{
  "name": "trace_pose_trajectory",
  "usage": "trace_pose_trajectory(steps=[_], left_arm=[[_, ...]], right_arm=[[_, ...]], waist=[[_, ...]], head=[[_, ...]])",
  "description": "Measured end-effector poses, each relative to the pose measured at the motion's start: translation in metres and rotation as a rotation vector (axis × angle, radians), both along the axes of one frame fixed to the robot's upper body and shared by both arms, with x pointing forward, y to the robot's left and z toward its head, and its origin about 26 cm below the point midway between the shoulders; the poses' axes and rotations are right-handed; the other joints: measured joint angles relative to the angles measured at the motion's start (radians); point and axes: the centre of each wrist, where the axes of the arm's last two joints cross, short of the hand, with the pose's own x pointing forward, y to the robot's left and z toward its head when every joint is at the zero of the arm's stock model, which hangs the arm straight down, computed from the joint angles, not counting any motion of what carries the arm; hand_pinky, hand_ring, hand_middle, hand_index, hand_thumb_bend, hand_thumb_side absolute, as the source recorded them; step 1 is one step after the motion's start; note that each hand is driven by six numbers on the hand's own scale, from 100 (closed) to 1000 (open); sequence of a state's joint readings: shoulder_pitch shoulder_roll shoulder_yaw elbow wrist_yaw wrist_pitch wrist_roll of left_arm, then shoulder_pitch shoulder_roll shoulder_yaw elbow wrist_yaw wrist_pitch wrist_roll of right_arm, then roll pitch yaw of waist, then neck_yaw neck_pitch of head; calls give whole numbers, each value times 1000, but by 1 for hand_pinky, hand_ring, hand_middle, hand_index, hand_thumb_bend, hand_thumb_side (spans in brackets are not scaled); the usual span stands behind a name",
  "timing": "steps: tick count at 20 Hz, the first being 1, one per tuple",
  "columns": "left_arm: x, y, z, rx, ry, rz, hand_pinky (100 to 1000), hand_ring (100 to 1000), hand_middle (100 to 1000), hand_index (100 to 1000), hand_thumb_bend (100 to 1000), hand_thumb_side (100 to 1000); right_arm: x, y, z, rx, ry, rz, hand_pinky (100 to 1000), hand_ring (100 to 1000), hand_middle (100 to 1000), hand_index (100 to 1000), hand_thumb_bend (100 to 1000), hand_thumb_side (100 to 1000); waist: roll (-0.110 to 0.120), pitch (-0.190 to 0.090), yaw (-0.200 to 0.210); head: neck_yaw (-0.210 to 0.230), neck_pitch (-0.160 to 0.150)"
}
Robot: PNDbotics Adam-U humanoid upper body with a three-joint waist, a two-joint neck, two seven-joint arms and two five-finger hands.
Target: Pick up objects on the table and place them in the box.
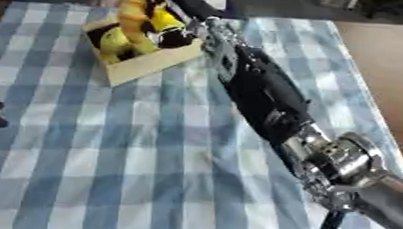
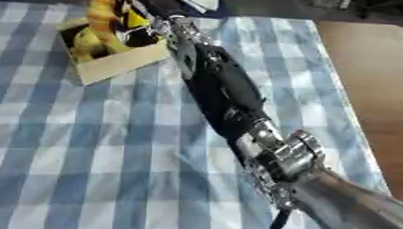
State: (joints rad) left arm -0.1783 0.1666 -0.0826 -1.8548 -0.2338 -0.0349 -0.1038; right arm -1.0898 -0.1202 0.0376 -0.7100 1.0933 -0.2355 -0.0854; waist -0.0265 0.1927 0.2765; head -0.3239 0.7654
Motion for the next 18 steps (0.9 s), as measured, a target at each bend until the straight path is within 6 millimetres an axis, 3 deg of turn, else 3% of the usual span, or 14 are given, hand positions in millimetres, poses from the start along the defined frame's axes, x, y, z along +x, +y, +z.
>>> trace_pose_trajectory(steps=[7, 11, 18], left_arm=[[1, 0, -1, 1, 5, 1, 705, 545, 603, 765, 247, 662], [1, 0, -1, 0, 5, 2, 705, 545, 602, 765, 246, 661], [0, 4, -2, -7, 4, 31, 704, 545, 603, 764, 246, 661]], right_arm=[[-1, 1, -6, -62, 23, -64, 849, 775, 759, 860, 206, 475], [-2, 2, 3, -74, -7, -58, 848, 771, 761, 876, 187, 453], [-15, -18, 46, 1, -123, 60, 831, 749, 752, 879, 105, 389]], waist=[[0, 0, -10], [0, 0, -24], [0, 0, -79]], head=[[4, 0], [12, 0], [54, 0]])
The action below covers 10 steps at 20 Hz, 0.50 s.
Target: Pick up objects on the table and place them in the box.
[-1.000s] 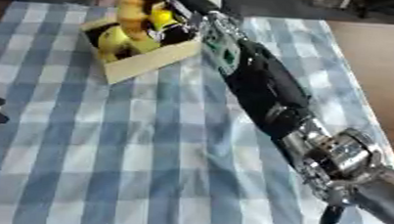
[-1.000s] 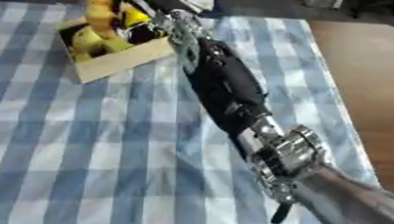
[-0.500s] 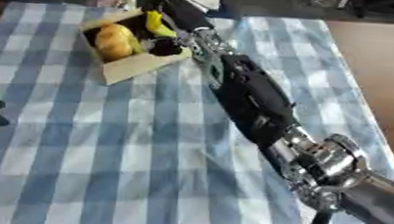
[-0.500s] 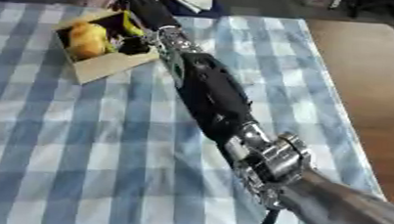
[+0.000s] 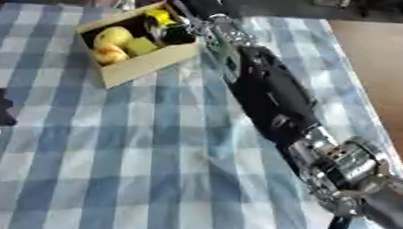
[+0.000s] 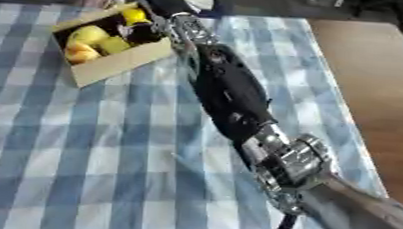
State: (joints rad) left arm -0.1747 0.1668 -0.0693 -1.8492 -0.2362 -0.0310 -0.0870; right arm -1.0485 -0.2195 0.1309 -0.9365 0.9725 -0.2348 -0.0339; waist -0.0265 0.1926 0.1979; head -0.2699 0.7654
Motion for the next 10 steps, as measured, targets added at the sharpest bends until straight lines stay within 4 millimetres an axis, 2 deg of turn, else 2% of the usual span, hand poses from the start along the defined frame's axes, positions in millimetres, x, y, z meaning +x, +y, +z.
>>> trace_pose_trajectory(steps=[5, 10], left_arm=[[-1, 4, -2, -8, 5, 34, 703, 546, 603, 763, 241, 664], [-3, 8, -7, -16, 21, 65, 703, 547, 605, 763, 235, 666]], right_arm=[[-33, -29, 17, 155, -3, 132, 825, 728, 739, 874, 100, 398], [-78, -53, 7, 365, 73, 252, 826, 720, 736, 870, 100, 403]], waist=[[0, 0, -50], [0, -6, -97]], head=[[39, 0], [70, 0]])
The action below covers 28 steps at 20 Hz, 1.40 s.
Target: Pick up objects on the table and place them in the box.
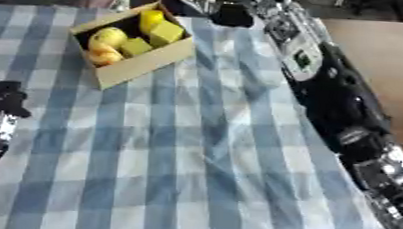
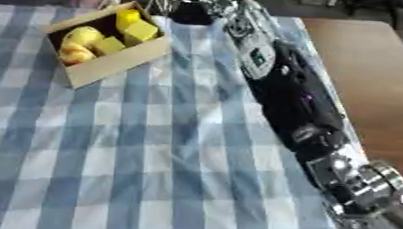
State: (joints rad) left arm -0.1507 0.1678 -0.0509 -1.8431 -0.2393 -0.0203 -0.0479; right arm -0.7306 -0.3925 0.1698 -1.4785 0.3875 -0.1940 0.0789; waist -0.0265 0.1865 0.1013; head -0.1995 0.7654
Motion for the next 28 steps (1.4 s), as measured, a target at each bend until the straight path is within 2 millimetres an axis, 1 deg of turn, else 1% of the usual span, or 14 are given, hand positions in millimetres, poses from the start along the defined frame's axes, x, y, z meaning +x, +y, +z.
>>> trace_pose_trajectory(steps=[5, 6, 7, 10, 19, 23, 28], left_arm=[[-2, 2, -5, -4, 14, 23, 702, 549, 608, 762, 225, 670], [-2, 3, -5, -6, 18, 29, 702, 550, 608, 762, 225, 669], [-2, 4, -6, -7, 20, 33, 702, 551, 609, 762, 224, 669], [-3, 4, -7, -10, 21, 40, 702, 553, 611, 761, 222, 668], [-2, 4, -9, -15, 26, 54, 702, 556, 612, 760, 211, 676], [-2, 4, -9, -16, 27, 55, 703, 559, 613, 760, 211, 678], [-2, 3, -11, -17, 31, 54, 706, 563, 616, 760, 209, 679]], right_arm=[[-32, -20, -16, 155, 52, 57, 816, 703, 721, 860, 100, 406], [-37, -23, -20, 177, 60, 59, 810, 696, 717, 854, 100, 351], [-41, -27, -25, 200, 70, 58, 807, 693, 713, 849, 100, 412], [-52, -34, -40, 262, 93, 48, 800, 684, 707, 838, 100, 419], [-74, -47, -80, 463, 137, -53, 785, 664, 685, 796, 100, 431], [-80, -50, -90, 518, 143, -85, 782, 659, 681, 787, 100, 434], [-84, -49, -96, 572, 146, -108, 777, 654, 675, 780, 100, 435]], waist=[[1, -11, -32], [2, -11, -35], [3, -12, -38], [6, -13, -43], [6, -13, -44], [6, -13, -44], [6, -13, -44]], head=[[25, 0], [30, 0], [34, 0], [47, 0], [75, 0], [86, 0], [104, 0]])
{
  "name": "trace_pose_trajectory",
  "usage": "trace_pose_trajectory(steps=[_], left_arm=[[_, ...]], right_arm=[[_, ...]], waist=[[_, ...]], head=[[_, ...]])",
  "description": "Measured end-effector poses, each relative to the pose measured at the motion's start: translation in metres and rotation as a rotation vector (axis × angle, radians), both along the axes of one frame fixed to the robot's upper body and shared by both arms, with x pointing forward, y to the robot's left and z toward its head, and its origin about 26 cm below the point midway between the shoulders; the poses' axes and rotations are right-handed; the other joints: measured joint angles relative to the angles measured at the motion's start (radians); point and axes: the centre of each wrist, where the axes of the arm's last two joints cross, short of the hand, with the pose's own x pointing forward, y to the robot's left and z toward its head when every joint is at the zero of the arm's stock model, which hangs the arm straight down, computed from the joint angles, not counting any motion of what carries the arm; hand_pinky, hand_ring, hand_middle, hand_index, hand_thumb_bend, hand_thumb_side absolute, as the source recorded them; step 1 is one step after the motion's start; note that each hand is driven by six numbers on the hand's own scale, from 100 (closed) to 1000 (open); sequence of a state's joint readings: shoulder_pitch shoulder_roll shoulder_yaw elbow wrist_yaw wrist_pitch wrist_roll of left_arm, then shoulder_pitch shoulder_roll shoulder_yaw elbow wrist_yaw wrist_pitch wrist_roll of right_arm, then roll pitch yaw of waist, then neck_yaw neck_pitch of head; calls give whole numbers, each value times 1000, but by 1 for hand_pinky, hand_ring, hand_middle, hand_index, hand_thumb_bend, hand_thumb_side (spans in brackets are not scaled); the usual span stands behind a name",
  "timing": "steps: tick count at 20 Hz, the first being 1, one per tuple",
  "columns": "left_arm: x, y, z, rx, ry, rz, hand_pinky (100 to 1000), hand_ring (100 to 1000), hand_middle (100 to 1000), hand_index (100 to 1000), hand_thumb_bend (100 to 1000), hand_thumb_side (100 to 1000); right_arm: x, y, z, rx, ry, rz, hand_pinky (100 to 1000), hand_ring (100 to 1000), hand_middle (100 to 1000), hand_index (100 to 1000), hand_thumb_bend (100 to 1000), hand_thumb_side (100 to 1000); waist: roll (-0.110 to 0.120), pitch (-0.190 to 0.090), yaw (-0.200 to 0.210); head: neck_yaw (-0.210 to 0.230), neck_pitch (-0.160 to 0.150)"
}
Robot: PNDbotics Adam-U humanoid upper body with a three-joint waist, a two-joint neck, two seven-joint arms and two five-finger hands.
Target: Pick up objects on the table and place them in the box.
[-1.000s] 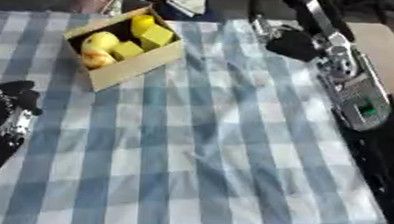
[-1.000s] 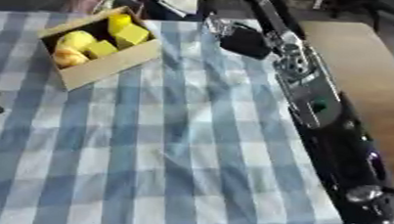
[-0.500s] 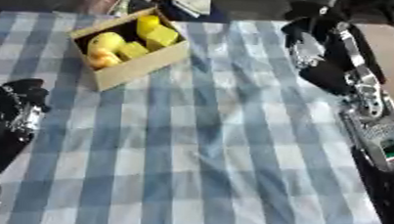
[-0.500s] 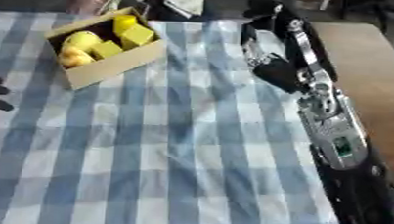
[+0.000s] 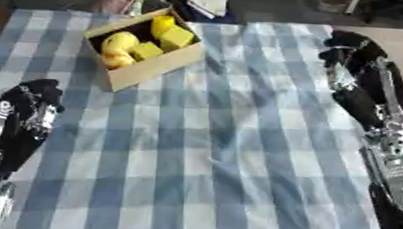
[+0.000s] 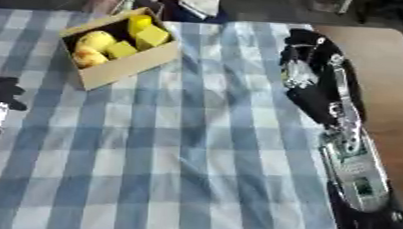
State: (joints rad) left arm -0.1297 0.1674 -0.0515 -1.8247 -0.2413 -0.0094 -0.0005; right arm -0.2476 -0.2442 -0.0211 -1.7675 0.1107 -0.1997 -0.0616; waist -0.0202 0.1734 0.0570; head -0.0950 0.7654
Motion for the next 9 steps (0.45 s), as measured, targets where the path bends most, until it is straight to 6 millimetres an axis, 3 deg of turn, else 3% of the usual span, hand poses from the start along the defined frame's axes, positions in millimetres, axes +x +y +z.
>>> trace_pose_trajectory(steps=[9], left_arm=[[0, 0, 0, -1, 1, 2, 709, 567, 620, 760, 207, 681]], right_arm=[[-4, 0, -3, 20, 8, -12, 777, 650, 671, 779, 100, 434]], waist=[[0, 0, 0]], head=[[13, 0]])
